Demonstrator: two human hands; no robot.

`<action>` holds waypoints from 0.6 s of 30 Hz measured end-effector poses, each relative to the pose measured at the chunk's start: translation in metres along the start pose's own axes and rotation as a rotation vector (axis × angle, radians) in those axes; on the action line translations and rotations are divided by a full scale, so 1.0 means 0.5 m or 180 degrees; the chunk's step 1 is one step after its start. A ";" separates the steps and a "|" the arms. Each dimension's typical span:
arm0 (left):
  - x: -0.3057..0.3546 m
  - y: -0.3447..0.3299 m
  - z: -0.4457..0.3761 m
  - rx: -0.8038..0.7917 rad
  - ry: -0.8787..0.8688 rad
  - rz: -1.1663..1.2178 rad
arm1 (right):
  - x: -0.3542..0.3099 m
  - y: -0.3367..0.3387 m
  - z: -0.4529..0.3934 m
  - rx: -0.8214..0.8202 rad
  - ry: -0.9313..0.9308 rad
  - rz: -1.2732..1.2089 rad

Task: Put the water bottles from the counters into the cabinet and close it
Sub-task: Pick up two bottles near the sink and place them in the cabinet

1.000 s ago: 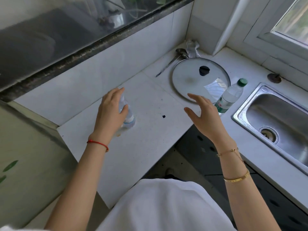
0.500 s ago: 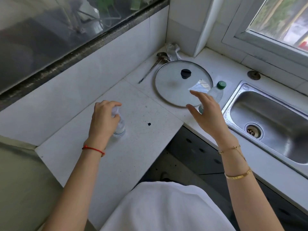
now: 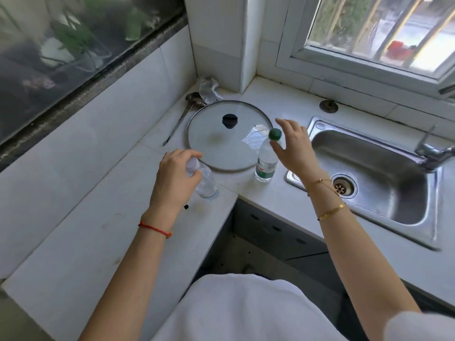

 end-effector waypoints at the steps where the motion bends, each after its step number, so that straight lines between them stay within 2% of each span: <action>1: 0.010 -0.010 -0.008 -0.0023 -0.0014 0.0016 | 0.005 -0.008 -0.009 -0.0063 -0.0018 -0.0012; 7: 0.046 -0.043 -0.022 -0.0036 -0.0078 0.0023 | 0.025 -0.043 -0.027 -0.0217 -0.0032 -0.0118; 18: 0.044 -0.016 0.052 0.0054 -0.0162 -0.0072 | -0.008 -0.009 0.095 0.0390 0.0112 -0.0627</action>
Point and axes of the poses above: each hand's wrist, its own z-axis away from the middle knuckle, its own y-axis out of the back of the hand, x = y × z, the point moved 6 cm from there along -z, towards the middle knuckle
